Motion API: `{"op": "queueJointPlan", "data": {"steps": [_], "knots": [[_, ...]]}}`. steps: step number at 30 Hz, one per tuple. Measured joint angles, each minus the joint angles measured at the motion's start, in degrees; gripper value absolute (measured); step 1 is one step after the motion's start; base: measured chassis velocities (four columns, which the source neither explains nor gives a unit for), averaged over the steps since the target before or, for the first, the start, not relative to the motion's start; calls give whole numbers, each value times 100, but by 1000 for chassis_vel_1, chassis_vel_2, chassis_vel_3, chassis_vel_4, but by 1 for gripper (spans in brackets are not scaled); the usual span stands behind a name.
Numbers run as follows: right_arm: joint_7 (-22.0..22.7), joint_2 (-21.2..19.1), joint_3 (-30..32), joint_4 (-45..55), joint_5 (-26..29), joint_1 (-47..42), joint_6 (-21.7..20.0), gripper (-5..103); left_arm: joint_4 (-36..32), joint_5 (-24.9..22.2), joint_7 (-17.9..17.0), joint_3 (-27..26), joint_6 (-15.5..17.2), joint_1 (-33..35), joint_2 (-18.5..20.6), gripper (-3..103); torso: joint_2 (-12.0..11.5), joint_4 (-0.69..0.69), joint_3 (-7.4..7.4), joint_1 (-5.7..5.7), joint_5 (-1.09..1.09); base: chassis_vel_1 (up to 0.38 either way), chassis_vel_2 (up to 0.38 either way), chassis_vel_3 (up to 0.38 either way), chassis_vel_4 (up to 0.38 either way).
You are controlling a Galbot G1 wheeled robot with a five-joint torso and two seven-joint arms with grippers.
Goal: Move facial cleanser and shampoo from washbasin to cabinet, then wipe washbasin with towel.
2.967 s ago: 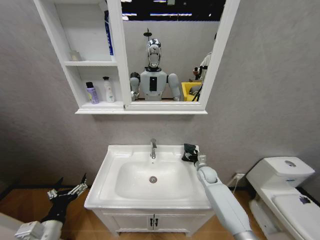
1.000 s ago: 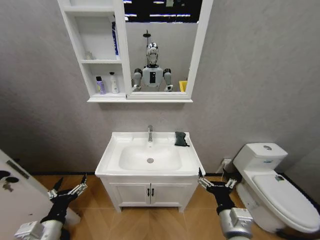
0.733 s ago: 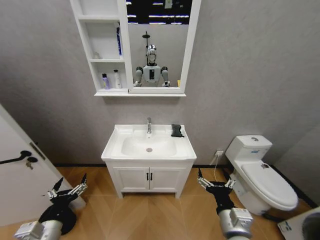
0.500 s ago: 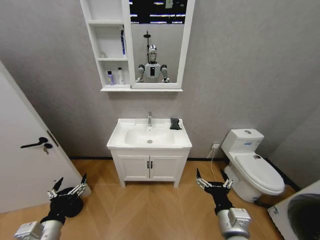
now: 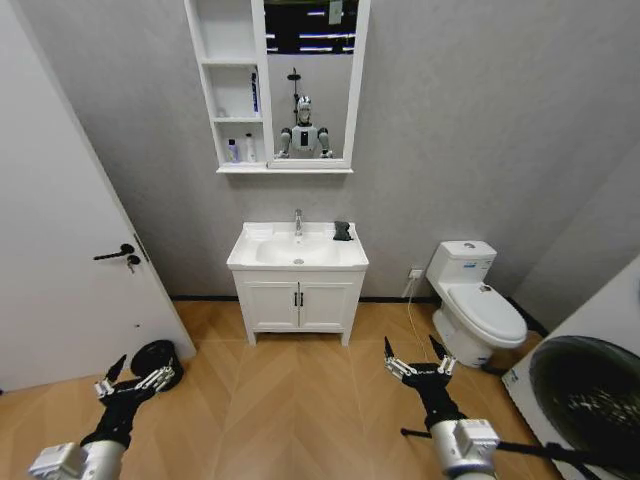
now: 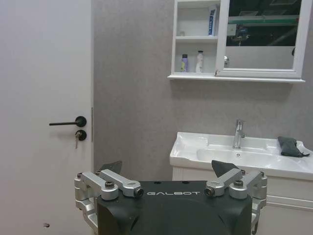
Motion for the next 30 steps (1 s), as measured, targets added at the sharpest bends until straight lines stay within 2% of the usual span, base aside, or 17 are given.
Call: {"op": "queueJointPlan", "data": {"steps": [1, 7, 12, 30], "knots": [[0, -1, 5, -3, 0, 0, 9, 100, 0, 0, 4, 4, 0, -2, 0, 100, -2, -5, 2, 3, -1, 9, -73, -42, 27], [-1, -3, 7, -6, 1, 13, 14, 100, 0, 0, 5, 3, 0, -3, 0, 100, -7, 4, 5, 14, 0, -52, 13, 73, -40], [0, -3, 9, -6, 1, 12, 14, 100, 0, 0, 5, 3, 0, -2, 0, 100, -7, -1, 4, 11, -1, -8, 28, 38, -19], [5, -3, 9, -7, 3, 9, 9, 100, 0, 0, 7, 2, 0, -1, 0, 100, -3, 0, 2, 6, -1, 0, 0, 0, 0]]}}
